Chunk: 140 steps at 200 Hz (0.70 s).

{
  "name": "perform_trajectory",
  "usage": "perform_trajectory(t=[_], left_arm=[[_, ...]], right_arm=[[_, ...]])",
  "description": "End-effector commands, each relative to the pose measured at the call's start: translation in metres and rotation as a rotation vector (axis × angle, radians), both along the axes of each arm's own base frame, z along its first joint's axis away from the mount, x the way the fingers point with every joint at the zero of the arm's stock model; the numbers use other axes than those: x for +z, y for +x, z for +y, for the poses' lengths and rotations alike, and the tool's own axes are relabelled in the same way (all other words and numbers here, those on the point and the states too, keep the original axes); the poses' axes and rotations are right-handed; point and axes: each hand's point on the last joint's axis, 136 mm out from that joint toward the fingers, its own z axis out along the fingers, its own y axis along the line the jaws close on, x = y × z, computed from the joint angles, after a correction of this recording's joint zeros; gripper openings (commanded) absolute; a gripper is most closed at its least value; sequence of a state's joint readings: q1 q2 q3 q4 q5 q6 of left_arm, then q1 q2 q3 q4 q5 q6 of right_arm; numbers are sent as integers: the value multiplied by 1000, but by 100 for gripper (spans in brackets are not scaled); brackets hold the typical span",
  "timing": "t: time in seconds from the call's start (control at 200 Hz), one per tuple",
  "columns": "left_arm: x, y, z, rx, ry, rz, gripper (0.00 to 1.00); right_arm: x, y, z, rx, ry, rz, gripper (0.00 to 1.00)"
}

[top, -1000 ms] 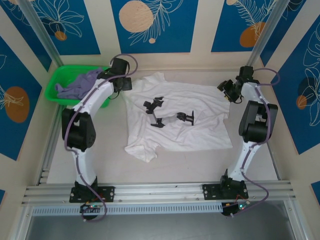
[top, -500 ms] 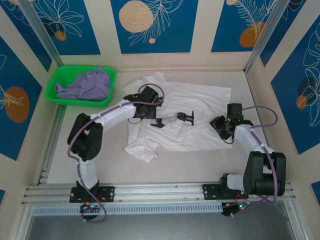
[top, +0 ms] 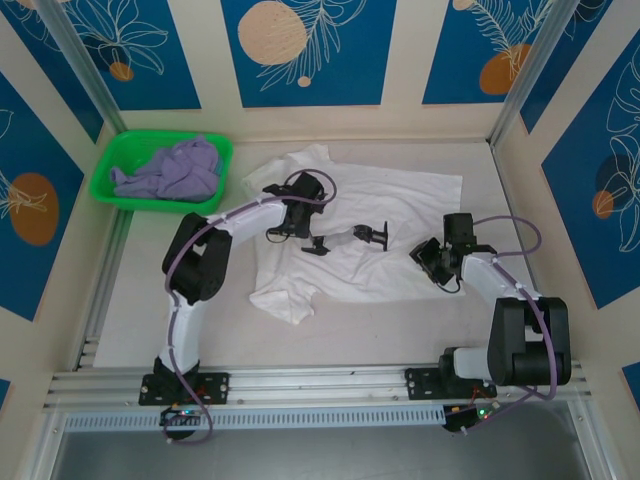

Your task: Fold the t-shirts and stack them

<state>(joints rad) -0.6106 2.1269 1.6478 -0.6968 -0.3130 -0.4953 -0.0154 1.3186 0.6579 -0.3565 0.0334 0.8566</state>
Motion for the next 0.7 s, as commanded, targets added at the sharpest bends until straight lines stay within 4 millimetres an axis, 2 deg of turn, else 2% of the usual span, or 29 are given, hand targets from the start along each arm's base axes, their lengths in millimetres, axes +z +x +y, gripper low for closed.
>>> perform_trajectory(t=[0.0, 0.035, 0.14, 0.22, 0.26, 0.315, 0.385, 0.5, 0.59, 0.695], left_arm=[[-5, 4, 9, -10, 41, 29, 52], [-8, 3, 8, -11, 33, 34, 52], [-11, 1, 7, -9, 20, 39, 40], [-11, -1, 8, -10, 13, 44, 40], [-10, -2, 8, -11, 11, 44, 41], [-9, -5, 8, -15, 4, 46, 50], [-8, -8, 7, -25, -9, 53, 56], [-11, -14, 6, -36, -18, 73, 58], [-15, -14, 7, -26, -5, 85, 46], [-12, -12, 8, -16, 2, 77, 25]], right_arm=[[-1, -1, 0, -3, 19, -6, 45], [-3, -2, -2, -12, 25, -1, 44], [-7, -4, -7, -48, 48, 2, 43], [-9, -5, -9, -65, 71, 7, 42], [-10, -6, -9, -69, 84, 6, 42], [-9, -6, -8, -70, 91, 4, 42], [-9, -6, -9, -72, 91, 5, 42], [-8, -6, -9, -74, 99, 3, 42], [-9, -6, -10, -77, 102, 2, 42], [-9, -7, -11, -82, 102, 3, 42]])
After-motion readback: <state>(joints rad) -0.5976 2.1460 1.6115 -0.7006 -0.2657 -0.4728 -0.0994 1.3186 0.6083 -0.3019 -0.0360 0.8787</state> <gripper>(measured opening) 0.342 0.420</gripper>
